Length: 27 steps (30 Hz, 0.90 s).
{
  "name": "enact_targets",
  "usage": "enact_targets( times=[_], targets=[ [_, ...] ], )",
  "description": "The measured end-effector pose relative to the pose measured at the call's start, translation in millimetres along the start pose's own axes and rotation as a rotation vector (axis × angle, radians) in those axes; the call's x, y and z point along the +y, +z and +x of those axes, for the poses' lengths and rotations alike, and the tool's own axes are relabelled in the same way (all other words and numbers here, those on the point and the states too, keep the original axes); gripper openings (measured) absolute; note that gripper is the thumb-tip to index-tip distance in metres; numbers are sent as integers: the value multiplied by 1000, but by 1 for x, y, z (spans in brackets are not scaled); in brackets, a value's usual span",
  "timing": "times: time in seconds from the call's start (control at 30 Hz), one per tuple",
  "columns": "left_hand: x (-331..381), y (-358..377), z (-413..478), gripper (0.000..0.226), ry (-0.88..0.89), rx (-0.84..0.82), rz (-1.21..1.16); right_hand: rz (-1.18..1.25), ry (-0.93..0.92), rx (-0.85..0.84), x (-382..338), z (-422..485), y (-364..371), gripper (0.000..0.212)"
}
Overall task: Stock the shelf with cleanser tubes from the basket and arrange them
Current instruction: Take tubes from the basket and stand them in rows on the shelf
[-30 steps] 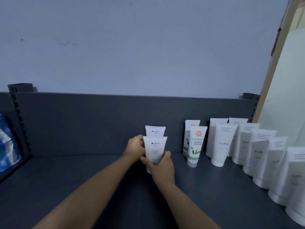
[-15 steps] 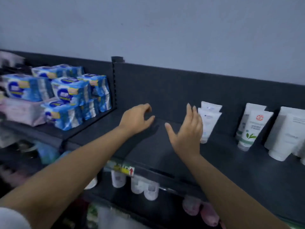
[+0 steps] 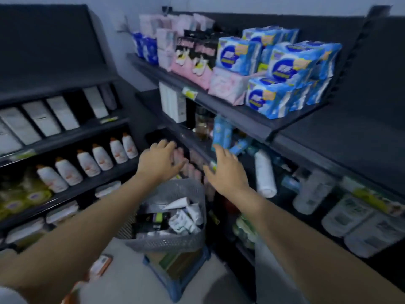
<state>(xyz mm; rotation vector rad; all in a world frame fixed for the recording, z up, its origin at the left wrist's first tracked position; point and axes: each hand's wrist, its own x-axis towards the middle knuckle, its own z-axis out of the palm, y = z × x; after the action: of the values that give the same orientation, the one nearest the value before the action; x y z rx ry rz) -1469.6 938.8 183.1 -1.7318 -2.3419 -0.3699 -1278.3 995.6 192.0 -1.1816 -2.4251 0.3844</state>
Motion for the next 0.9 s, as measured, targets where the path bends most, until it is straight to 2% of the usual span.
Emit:
enact_targets(
  times=[0.1,0.23,0.33,0.4,0.5,0.67,0.73,0.8,0.9],
  targets=[
    [-69,40,-21,60,-136,-180,25,-49,67,-221,-16,18,69,57],
    [-119,88,-45,62,-200,-325,25,-52,191,-385,-9,33,142,66],
    [-141,133,-60,59,-296,-434,-28,-51,268,-535,3,40,191,50],
    [-149,165,-66,61,-348,-497,-68,-55,290,-631,17,45,224,46],
    [-152,209,-74,61,-426,-595,-114,-63,311,-752,37,55,278,52],
    [-142,275,-91,39,-504,-668,-442,-113,336,-939,65,55,358,44],
    [-136,297,-93,34,-601,-737,-458,-161,351,-977,73,51,381,33],
    [-132,317,-94,48,-675,-900,-428,-228,370,-965,77,52,397,21],
    [-126,340,-96,58,-599,-1092,-391,-312,393,-1014,81,58,414,28]
  ],
)
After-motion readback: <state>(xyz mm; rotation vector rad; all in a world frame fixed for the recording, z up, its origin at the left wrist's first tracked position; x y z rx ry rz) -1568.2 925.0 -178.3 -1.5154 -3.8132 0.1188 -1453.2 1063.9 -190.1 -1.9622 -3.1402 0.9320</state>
